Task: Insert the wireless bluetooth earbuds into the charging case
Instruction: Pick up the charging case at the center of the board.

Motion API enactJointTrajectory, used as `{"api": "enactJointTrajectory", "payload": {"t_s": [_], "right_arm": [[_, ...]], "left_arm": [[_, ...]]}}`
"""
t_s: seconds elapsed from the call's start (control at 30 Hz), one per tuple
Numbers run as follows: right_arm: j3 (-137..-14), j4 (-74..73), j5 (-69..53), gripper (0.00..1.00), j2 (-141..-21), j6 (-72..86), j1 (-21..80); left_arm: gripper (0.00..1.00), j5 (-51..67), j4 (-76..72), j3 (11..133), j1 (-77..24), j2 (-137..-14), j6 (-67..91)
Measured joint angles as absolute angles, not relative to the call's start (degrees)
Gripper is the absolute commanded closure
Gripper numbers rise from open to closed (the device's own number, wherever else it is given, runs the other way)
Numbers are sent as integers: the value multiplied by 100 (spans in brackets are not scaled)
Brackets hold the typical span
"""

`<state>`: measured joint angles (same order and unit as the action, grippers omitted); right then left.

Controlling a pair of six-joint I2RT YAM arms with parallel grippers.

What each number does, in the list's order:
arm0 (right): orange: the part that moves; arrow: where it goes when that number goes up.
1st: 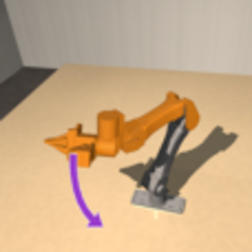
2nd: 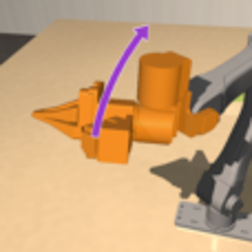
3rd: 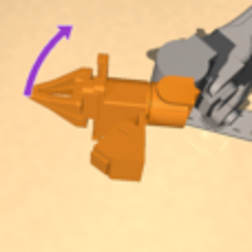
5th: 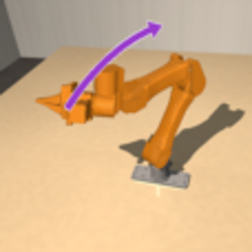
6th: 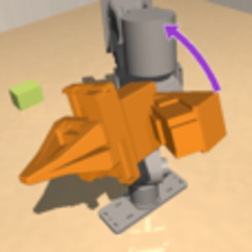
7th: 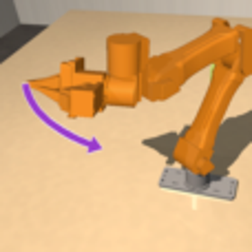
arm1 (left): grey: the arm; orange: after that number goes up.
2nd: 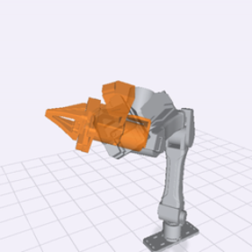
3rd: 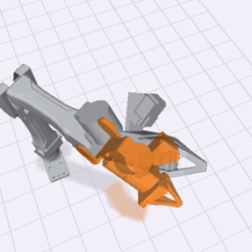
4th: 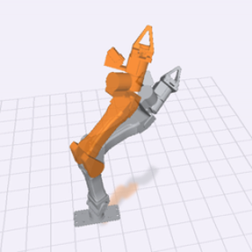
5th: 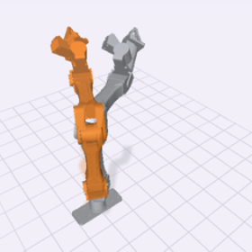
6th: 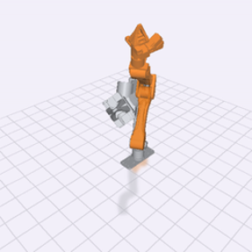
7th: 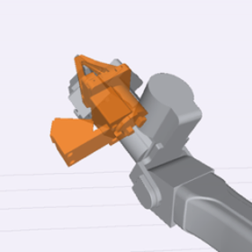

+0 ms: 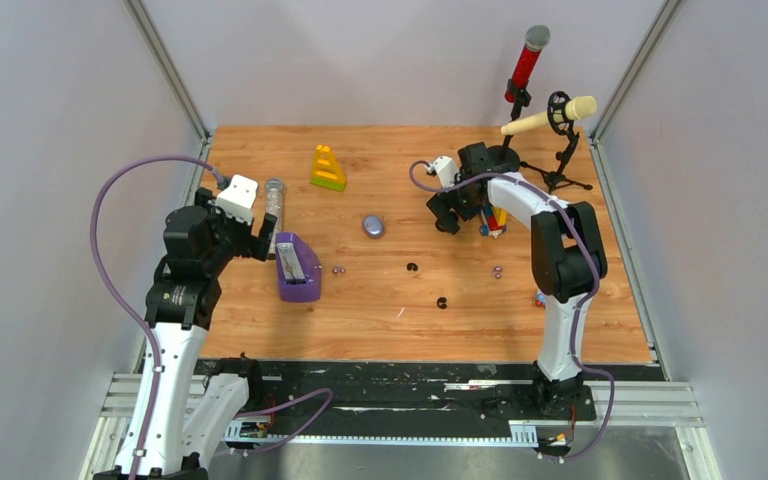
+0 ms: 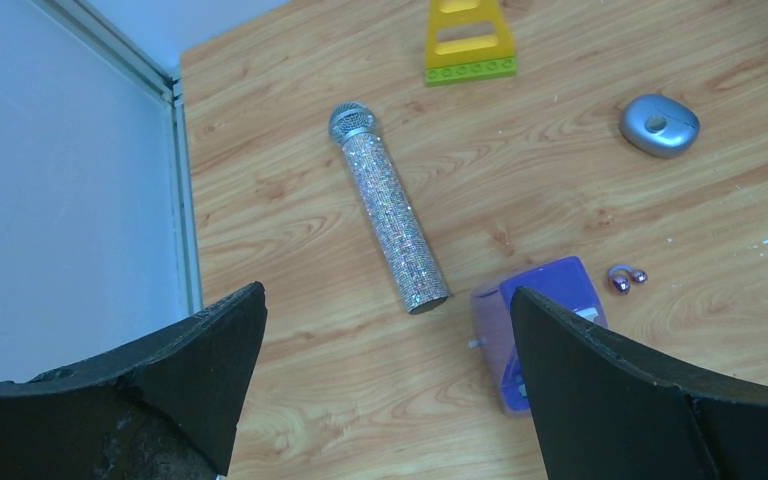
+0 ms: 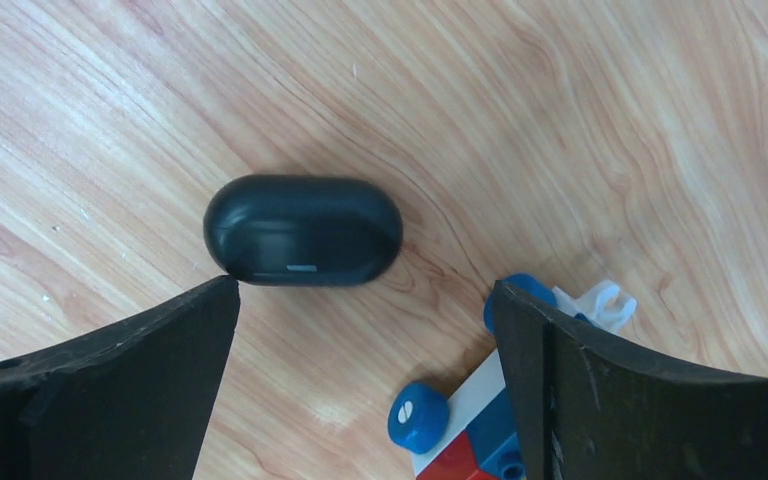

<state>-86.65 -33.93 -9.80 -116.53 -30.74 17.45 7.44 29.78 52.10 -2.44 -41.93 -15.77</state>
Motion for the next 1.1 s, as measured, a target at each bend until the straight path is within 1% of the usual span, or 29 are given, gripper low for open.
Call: {"api": "enactJointTrajectory", "payload": {"t_s": [0.27, 0.63, 0.77, 1.1], "right_arm": [[-8630, -3271, -1221, 0, -11813, -3284, 1756], [-8635, -3234, -1319, 4, -11891, -2974, 1761], [-8739, -3361, -1396, 5, -11926, -2648, 1761], [-9408, -3774, -1295, 5, -12156, -1260, 1761]], "left_arm": [[0, 742, 2978, 5210, -244, -4193, -1577], [0, 742, 2978, 5210, -244, -4182, -1577], [0, 742, 2978, 5210, -244, -4167, -1575], [0, 742, 2978, 5210, -244, -4147, -1575]]}}
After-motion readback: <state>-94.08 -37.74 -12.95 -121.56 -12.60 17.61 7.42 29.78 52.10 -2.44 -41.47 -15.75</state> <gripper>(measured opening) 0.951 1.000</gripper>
